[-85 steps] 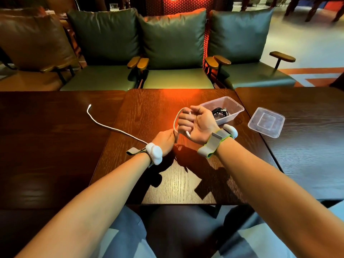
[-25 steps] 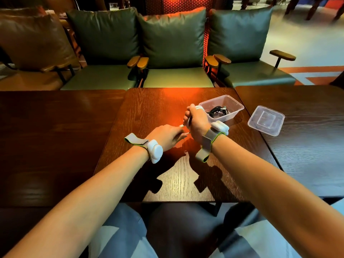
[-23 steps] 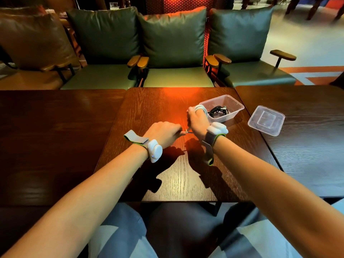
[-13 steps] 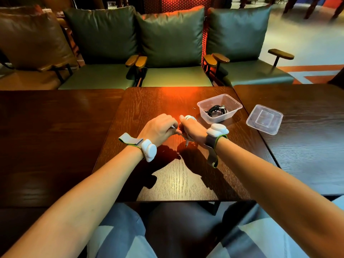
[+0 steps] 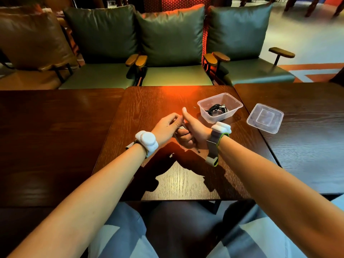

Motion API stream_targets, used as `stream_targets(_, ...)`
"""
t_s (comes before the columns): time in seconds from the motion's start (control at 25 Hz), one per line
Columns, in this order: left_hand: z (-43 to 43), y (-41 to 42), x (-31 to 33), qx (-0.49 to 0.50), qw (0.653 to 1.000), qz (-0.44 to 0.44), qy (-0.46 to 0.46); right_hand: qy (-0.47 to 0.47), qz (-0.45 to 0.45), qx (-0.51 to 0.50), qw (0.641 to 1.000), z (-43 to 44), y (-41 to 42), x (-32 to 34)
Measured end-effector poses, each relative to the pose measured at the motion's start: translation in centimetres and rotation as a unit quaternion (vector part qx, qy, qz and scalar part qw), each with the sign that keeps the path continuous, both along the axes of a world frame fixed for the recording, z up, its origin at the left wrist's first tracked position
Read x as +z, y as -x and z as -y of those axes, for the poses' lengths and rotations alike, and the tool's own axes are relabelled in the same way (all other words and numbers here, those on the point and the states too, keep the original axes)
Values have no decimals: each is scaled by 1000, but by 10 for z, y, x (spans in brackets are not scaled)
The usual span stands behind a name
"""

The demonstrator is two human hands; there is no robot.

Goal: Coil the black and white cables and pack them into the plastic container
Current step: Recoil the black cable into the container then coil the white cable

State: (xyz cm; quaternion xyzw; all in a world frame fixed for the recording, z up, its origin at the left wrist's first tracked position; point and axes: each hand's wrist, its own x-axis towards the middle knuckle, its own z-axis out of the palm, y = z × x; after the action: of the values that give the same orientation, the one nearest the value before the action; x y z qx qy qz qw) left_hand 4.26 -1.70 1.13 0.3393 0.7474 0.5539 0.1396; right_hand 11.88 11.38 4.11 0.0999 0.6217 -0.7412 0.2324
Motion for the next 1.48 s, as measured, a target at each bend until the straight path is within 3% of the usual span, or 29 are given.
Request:
stream_targets(0.2, -21, -5, 8, 88, 991, 101, -9, -67, -25, -198, 978, 16, 11, -9)
stream_targets(0.28, -28, -3, 12, 121, 990, 68, 8, -116, -39, -265, 956, 17, 15, -8)
stream_targets(0.36, -32, 1, 16, 182, 983, 17, 37, -249, -92, -295, 918, 13, 19, -10)
stream_targets(0.44, -33, 6, 16, 226, 973, 37, 32, -228, -146, -311, 911, 13, 19, -14)
stream_targets(0.52, -34, 5, 17, 231, 969, 84, 2, -206, -195, -303, 910, 13, 17, -18)
stream_targets(0.6, -34, 3, 19, 234, 969, 80, -11, -265, -234, -292, 888, 10, 17, -19)
stream_targets(0.72, -35, 2, 23, 242, 968, 70, -2, -277, -263, -271, 883, 4, 16, -16)
stream_targets(0.88, -38, 0, 26, 262, 961, 77, 47, -312, -243, -233, 888, -1, 13, -10)
stream_targets(1.08, -40, -10, 31, 281, 956, 46, 69, -461, -248, -208, 826, -2, 11, 3)
stream_targets(1.2, -39, -16, 34, 275, 958, 5, 78, -511, -212, -177, 814, -4, 12, 4)
stream_targets(1.28, -37, -17, 35, 260, 961, -50, 76, -476, -157, -176, 847, -6, 14, 6)
stream_targets(1.36, -35, -15, 36, 239, 963, -105, 71, -344, -106, -199, 912, -6, 16, 9)
stream_targets(1.48, -34, -10, 34, 215, 970, -95, 61, -207, -61, -226, 950, -2, 13, 16)
